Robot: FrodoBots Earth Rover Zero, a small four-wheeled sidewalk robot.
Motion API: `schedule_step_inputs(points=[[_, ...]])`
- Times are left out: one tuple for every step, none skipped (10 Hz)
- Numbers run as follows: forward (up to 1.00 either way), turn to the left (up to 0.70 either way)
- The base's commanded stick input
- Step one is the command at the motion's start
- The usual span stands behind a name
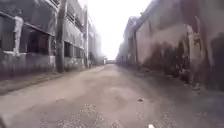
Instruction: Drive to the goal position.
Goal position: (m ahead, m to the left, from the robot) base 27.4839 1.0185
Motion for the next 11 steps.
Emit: schedule_step_inputs(points=[[0.50,-0.37],[0.50,-0.08],[0.50,0.00],[0.50,0.00],[0.50,0.00],[0.50,0.00],[0.50,0.00],[0.50,0.00],[0.50,0.00],[0.50,0.00],[0.50,0.00]])
